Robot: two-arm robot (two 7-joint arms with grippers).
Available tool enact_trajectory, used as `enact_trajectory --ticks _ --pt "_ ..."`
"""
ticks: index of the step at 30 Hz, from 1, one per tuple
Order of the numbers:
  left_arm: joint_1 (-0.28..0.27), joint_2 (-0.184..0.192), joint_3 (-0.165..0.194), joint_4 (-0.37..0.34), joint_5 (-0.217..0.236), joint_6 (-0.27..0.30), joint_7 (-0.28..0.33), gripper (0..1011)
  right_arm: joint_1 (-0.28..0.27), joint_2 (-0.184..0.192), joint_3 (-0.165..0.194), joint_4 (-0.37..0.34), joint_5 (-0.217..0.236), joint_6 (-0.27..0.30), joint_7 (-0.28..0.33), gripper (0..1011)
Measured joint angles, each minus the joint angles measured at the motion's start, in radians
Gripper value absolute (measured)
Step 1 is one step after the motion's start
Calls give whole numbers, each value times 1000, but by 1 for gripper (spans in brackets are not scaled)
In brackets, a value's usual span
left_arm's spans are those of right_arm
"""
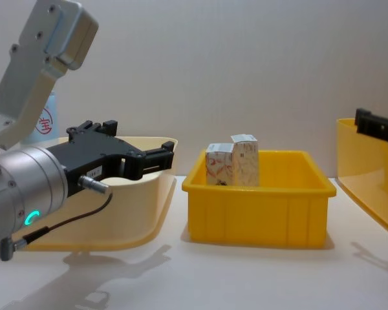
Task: Bimanual collaborative sorting of washing and personal care products
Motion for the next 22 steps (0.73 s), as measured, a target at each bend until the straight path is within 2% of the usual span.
enact_trajectory --ticks 3,11,22 --pt "0 0 0 0 0 0 0 1003 -32 34 -23 -22 36 -10 12 1001" --pt "0 0 0 0 0 0 0 1003 -79 84 -56 -55 89 -24 29 1001" --pt "0 0 0 0 0 0 0 1003 -89 95 -63 -62 100 -26 32 1001"
